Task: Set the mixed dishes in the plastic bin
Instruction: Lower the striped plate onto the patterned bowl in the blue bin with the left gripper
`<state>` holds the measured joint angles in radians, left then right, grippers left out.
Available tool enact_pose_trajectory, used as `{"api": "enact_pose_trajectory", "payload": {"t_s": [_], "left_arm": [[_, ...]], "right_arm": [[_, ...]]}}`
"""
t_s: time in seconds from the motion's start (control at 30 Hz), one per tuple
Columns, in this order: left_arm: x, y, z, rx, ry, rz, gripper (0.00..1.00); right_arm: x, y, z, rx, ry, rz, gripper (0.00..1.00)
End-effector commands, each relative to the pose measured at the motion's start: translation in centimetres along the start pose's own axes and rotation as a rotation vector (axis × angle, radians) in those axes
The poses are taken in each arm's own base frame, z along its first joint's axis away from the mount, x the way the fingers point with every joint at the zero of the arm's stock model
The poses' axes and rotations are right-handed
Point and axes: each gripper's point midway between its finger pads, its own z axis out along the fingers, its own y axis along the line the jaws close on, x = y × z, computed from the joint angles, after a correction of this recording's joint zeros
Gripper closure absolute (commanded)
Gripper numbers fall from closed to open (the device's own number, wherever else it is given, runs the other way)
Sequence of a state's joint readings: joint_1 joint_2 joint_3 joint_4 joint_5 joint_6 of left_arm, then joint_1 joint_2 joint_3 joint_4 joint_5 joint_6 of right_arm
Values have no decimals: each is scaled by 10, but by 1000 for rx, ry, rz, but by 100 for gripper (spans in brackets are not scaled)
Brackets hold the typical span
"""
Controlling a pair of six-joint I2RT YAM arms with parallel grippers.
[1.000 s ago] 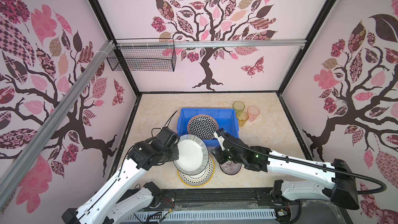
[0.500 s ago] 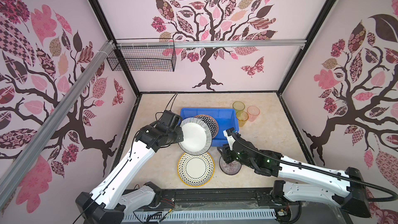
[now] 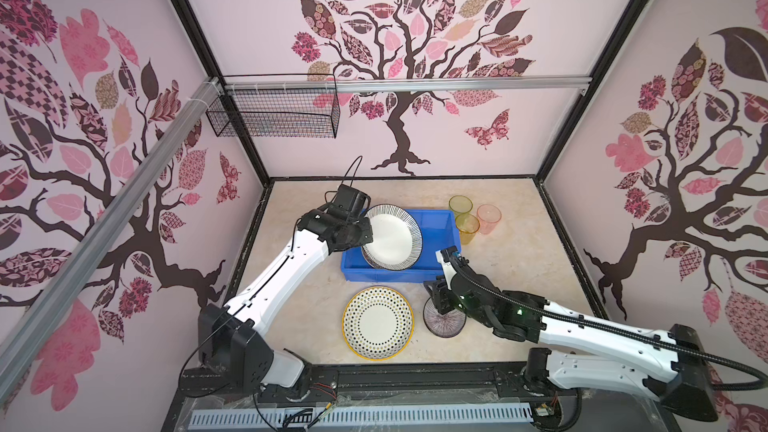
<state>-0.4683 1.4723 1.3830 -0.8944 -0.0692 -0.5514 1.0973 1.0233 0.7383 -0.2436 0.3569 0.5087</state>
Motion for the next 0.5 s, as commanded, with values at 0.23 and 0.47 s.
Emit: {"api": "enact_pose_trajectory", "payload": {"t_s": [0.23,0.47], "left_arm": [[-59,-23,13,109,-120,-41,100],[-55,-21,40,81,-81,-35,100]], "right_arm": [[-12,-4,-2,42,-35,-48,54],[-10,0,4,35,-19,-52,53]]}}
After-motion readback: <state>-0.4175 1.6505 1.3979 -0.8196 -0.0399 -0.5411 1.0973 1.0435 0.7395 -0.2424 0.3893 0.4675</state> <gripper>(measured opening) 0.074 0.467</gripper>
